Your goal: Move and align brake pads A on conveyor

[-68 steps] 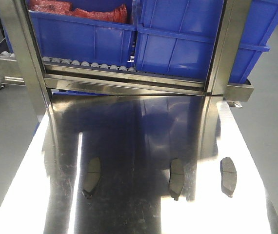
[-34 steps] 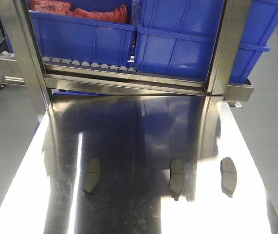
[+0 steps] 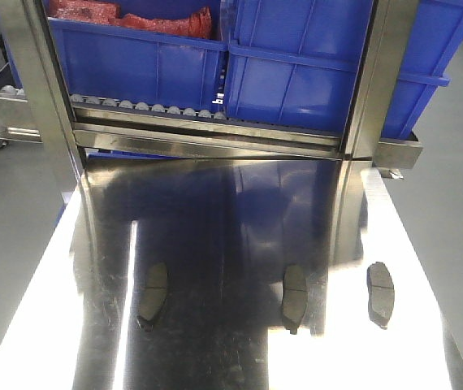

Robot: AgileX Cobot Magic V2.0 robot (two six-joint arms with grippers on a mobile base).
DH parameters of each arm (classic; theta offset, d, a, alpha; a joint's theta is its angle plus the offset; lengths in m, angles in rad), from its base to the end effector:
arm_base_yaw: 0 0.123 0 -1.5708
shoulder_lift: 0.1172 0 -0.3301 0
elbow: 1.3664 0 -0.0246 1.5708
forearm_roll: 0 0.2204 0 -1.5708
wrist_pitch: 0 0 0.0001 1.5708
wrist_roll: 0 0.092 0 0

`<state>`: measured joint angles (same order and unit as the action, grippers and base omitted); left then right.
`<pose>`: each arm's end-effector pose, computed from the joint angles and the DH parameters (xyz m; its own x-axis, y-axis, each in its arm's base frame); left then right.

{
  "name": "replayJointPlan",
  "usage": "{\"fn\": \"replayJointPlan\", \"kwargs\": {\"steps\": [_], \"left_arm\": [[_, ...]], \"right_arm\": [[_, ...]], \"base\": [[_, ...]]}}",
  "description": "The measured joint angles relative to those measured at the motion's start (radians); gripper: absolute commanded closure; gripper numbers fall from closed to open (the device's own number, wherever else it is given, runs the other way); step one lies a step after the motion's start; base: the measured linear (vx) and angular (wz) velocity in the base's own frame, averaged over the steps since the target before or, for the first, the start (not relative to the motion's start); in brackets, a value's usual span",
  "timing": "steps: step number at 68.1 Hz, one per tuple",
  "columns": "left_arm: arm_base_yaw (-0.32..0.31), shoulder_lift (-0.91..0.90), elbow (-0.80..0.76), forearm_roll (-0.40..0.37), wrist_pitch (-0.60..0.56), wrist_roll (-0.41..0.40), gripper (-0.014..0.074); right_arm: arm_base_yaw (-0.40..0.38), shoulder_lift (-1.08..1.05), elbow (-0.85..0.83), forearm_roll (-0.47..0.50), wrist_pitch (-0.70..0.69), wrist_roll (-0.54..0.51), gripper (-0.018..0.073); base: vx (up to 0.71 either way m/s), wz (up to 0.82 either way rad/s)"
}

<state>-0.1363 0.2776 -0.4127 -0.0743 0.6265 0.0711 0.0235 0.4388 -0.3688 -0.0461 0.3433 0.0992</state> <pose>-0.0111 -0.0025 0.2864 -0.3865 0.0640 -0.9201 0.1796 0.9837 -0.0071 0.0267 -0.0008 0.2961 -0.3199 0.0482 -0.9462 0.0091 0.9988 0.0479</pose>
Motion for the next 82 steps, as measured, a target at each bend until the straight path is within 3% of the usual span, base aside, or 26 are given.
{"fn": "replayJointPlan", "kwargs": {"steps": [18,43,50,70,82], "left_arm": [[0.0,0.0,0.0,0.0,0.0,0.0,0.0603],[0.0,0.0,0.0,0.0,0.0,0.0,0.0603],[0.0,0.0,0.0,0.0,0.0,0.0,0.0603],[0.0,0.0,0.0,0.0,0.0,0.0,0.0603],[0.0,0.0,0.0,0.0,0.0,0.0,0.0603]], "right_arm": [[0.0,0.349,-0.163,0.11,0.32,-0.11,0.0571],[0.0,0.561,-0.179,0.173,0.338,-0.078,0.0542],[0.0,0.595,-0.179,0.173,0.338,-0.079,0.0478],[0.0,0.654,-0.209,0.182,0.345,-0.105,0.0141],[0.0,0.719,-0.322,0.184,0.397,-0.105,0.0092]], "base": [[0.0,0.0],[0.0,0.0],[0.0,0.0],[0.0,0.0],[0.0,0.0]]}}
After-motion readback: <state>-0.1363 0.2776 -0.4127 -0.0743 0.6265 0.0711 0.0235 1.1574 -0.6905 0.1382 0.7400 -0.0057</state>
